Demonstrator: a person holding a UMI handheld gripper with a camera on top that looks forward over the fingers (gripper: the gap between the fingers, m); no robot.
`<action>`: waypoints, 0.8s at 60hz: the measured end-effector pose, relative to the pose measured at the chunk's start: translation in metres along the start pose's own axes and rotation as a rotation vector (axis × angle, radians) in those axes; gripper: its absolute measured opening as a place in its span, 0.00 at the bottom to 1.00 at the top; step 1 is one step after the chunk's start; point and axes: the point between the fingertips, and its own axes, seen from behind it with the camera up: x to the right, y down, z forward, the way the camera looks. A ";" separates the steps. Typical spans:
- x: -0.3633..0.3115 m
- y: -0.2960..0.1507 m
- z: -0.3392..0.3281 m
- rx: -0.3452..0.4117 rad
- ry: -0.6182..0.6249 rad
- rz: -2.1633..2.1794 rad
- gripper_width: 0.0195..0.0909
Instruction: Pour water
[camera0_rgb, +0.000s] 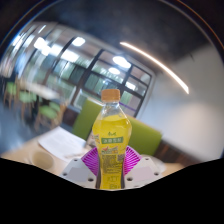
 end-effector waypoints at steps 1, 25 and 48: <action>-0.003 0.007 0.011 -0.008 -0.045 0.073 0.10; -0.028 0.105 0.028 -0.083 -0.180 0.422 0.10; -0.024 0.093 0.031 -0.023 -0.189 0.431 0.94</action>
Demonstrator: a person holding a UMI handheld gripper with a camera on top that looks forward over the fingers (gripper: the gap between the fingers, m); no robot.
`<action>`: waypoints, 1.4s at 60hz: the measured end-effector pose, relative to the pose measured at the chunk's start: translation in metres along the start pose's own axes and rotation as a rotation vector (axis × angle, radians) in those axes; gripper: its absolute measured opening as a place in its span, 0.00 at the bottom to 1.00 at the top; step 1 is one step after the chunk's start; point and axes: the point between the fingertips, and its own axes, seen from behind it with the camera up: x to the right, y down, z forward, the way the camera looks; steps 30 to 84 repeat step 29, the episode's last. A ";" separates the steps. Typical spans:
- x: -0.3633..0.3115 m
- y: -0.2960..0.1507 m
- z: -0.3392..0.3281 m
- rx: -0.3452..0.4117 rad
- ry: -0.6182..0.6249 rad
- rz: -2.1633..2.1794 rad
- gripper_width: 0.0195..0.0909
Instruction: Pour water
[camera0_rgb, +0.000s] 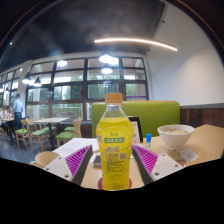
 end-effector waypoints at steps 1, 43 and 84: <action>-0.001 0.001 -0.001 -0.006 -0.004 -0.002 0.93; -0.007 0.004 -0.088 -0.008 0.070 -0.001 0.88; -0.007 0.004 -0.088 -0.008 0.070 -0.001 0.88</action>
